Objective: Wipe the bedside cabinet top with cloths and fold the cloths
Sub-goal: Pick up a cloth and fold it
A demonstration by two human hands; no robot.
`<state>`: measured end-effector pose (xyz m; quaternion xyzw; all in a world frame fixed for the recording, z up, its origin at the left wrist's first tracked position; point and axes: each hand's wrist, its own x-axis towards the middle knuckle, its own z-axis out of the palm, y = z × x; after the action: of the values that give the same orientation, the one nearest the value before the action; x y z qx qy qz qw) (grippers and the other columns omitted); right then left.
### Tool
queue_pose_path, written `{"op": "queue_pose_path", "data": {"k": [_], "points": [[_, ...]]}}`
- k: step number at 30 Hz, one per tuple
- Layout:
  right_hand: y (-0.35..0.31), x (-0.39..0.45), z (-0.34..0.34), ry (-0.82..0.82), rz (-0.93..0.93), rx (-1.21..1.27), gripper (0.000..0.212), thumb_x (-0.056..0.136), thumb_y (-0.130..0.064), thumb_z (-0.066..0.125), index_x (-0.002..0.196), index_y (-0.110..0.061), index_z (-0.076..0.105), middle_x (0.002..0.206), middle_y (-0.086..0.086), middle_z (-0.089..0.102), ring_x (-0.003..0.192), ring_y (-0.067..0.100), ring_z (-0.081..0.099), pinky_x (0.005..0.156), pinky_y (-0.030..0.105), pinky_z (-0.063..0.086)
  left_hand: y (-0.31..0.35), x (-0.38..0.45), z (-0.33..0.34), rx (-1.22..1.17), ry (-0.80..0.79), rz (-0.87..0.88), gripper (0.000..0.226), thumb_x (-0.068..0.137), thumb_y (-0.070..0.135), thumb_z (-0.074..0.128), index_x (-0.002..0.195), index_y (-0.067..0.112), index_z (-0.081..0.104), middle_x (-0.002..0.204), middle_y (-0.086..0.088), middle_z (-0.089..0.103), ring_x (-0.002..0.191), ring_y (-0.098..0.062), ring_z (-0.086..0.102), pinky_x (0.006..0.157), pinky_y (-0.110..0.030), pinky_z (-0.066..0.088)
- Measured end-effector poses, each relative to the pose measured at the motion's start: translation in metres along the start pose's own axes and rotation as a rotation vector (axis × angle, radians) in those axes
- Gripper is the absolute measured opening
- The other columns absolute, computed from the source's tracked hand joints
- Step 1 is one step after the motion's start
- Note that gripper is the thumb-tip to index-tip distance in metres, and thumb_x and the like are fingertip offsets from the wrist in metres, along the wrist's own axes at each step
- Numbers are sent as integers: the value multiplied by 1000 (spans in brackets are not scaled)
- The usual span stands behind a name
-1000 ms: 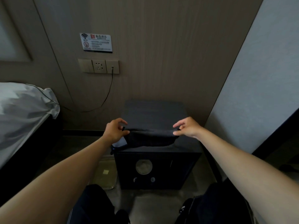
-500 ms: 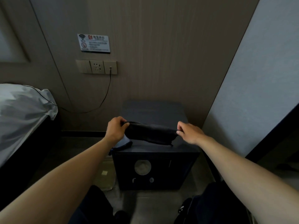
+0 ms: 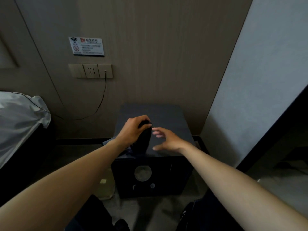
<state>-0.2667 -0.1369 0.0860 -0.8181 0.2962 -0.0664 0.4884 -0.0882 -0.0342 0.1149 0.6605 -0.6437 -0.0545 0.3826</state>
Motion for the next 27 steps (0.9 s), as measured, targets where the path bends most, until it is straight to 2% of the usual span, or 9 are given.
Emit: {"op": "queue_pose_path", "data": {"k": [2, 4, 7, 10, 15, 18, 21, 24, 27], "points": [[-8, 4, 5, -73, 6, 155, 76, 72, -7, 85, 140, -10, 50, 130, 7, 61, 117, 13, 58, 90, 22, 48, -1, 0, -4, 17, -15, 26, 7, 91, 26, 66, 90, 19, 65, 82, 10, 66, 76, 0, 60, 67, -14, 44], [-12, 5, 8, -96, 15, 185, 63, 73, -8, 84, 130, -5, 58, 108, 11, 70, 97, 13, 65, 81, 21, 50, -5, 1, -9, 54, -34, 20, 4, 91, 20, 66, 92, 16, 66, 85, 9, 67, 79, -1, 60, 71, -15, 45], [-15, 2, 12, -75, -11, 170, 15, 77, -8, 81, 85, -15, 71, 66, -5, 54, 60, 2, 48, 57, 15, 37, -14, 0, -16, 81, -68, -30, 13, 89, 6, 63, 98, 15, 66, 93, 9, 66, 88, -4, 61, 76, -6, 40], [-14, 3, 14, -48, -45, 135, 36, 78, -11, 82, 55, -23, 56, 56, -10, 46, 52, 1, 39, 52, 18, 29, -17, -2, -21, 86, -104, -52, 20, 89, 1, 61, 102, 14, 67, 98, 10, 66, 94, -6, 61, 82, -7, 40], [-18, 6, 10, -67, 11, 145, 27, 86, -14, 74, 74, -14, 50, 65, 0, 49, 60, 11, 47, 51, 22, 38, -23, -4, -17, 45, -5, -249, 22, 87, 16, 69, 108, 18, 63, 104, 4, 68, 100, -12, 62, 89, -25, 46], [-20, 4, 13, -22, 57, 335, 15, 91, -12, 66, 83, -16, 55, 69, 0, 53, 52, 5, 48, 42, 18, 35, -13, -5, -9, -209, 145, -628, 44, 79, 30, 79, 113, 14, 57, 102, -1, 65, 96, -16, 61, 86, -29, 49], [-20, 4, 12, 52, 95, 513, 6, 94, -17, 63, 99, -20, 64, 90, -1, 66, 76, 9, 62, 58, 22, 49, -13, -8, 1, -607, 196, -1032, 57, 77, 52, 74, 110, 10, 55, 100, -6, 61, 80, -11, 57, 75, -33, 52], [-20, 6, 9, 126, 128, 671, 7, 96, -17, 61, 99, -19, 66, 94, 2, 68, 79, 13, 62, 63, 24, 49, -20, -19, 10, -889, 62, -1343, 62, 81, 74, 50, 93, 12, 51, 70, -4, 50, 52, -13, 48, 57, -29, 41], [-18, 11, 7, 203, 143, 859, 15, 93, -15, 64, 108, -13, 67, 102, 8, 71, 89, 19, 68, 76, 29, 55, -19, -31, 18, -1002, -321, -1367, 87, 78, 85, 30, 99, 7, 59, 84, -7, 60, 74, -23, 56, 79, -34, 42]]}}
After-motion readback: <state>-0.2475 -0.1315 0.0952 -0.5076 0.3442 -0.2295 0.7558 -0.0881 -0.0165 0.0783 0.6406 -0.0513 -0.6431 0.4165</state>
